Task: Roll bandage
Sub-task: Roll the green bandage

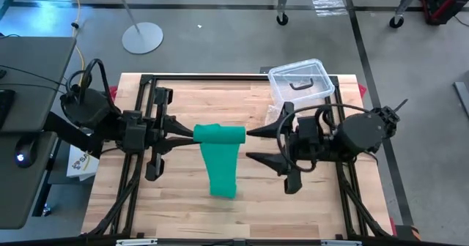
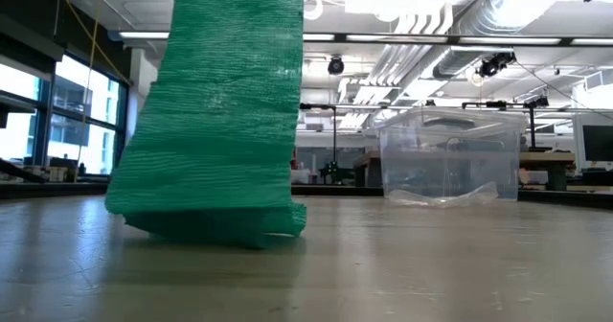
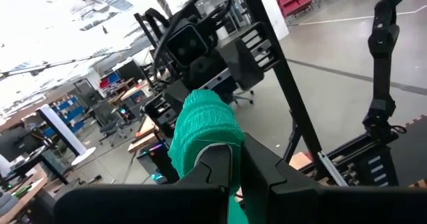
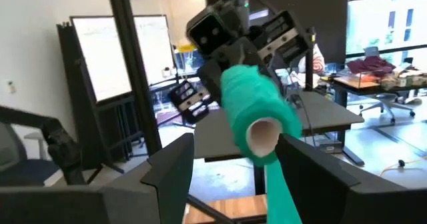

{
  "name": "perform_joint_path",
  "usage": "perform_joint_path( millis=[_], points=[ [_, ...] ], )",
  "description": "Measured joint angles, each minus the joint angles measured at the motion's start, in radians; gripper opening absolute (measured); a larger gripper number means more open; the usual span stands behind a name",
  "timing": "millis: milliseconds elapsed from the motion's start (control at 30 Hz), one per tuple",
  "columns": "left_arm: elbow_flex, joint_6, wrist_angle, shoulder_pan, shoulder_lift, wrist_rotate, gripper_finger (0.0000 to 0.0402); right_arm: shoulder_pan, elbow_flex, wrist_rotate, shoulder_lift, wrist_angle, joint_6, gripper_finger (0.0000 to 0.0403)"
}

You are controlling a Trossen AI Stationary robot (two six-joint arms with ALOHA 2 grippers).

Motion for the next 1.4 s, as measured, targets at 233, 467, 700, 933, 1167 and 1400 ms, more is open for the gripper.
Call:
perform_joint_path(
  millis=[233,467,700,933,1167,1400],
  points=[
    [0.001,-0.011,0.004,-0.002,0.002,0.033,0.0008,-0.04,0.0,-0.162,0.004,0.024,0.045,0.0211],
    [0.001,-0.011,0.003,-0.002,0.004,0.026,0.0009,-0.046,0.0,-0.192,0.005,0.022,0.059,0.0211],
    [0.001,-0.008,-0.002,-0.001,0.006,-0.018,0.0009,-0.013,0.0,-0.075,-0.01,-0.012,0.021,0.0211],
    [0.0,-0.007,-0.006,0.0,0.007,-0.039,0.0009,0.024,0.0,-0.027,-0.015,-0.004,-0.005,0.0211],
    [0.0,-0.008,-0.007,-0.001,0.007,-0.032,0.0009,0.011,0.0,0.027,-0.013,-0.008,0.004,0.0211],
    [0.0,-0.008,-0.006,-0.001,0.007,-0.031,0.0009,-0.005,0.0,-0.02,-0.002,-0.002,0.005,0.0211]
  ],
)
